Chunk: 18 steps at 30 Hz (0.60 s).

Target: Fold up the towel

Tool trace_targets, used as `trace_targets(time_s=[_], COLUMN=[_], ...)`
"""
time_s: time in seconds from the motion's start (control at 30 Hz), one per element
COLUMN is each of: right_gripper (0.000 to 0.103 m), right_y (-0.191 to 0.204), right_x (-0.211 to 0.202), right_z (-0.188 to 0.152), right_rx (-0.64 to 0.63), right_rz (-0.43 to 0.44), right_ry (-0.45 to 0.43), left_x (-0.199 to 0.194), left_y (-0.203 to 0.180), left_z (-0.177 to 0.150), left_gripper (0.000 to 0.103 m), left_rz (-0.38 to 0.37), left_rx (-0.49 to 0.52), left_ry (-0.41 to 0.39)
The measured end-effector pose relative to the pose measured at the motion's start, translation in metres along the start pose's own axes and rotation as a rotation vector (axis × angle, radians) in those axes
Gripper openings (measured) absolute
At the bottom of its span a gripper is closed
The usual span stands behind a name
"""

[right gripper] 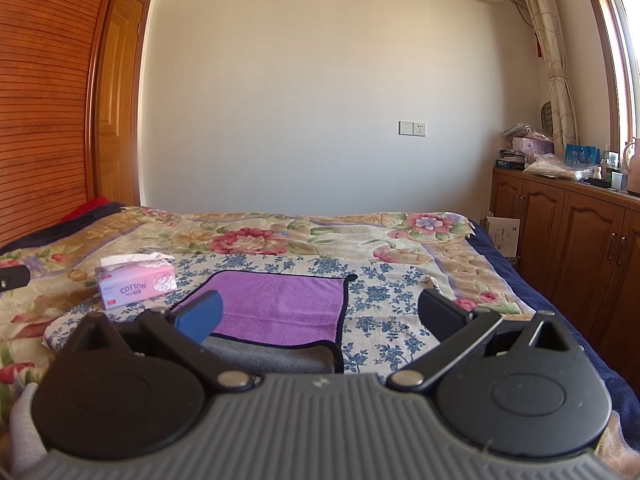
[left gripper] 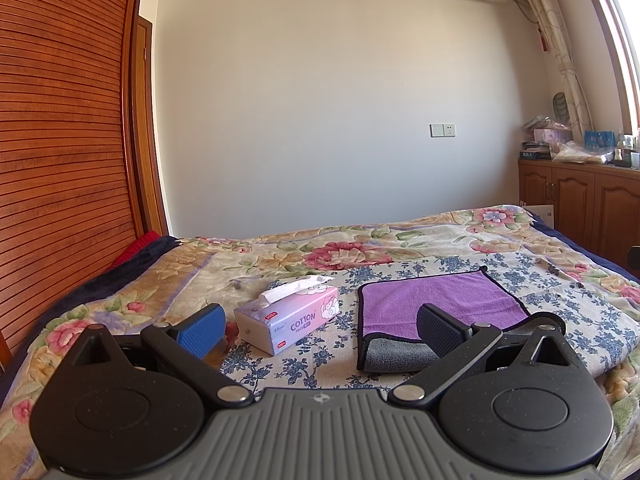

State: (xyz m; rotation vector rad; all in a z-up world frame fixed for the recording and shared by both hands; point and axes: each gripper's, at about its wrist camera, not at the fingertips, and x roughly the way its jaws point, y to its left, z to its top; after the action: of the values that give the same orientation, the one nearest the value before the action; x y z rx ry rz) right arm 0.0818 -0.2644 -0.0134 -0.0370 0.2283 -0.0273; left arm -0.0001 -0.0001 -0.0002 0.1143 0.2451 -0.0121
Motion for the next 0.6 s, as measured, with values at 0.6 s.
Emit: trace_targets(time_s=[0.6], right_gripper=[0.103], right_y=[0.0017], right_x=[-0.0002], right_z=[-0.0001], right_rx=[0.0], right_rz=[0.001], right_ry=[0.0], left_x=[0.0], left_y=[0.0], left_z=[0.0], left_gripper=[0.103], left_rz=[0.001], left_rx=[0.001], left_ry=[0.0])
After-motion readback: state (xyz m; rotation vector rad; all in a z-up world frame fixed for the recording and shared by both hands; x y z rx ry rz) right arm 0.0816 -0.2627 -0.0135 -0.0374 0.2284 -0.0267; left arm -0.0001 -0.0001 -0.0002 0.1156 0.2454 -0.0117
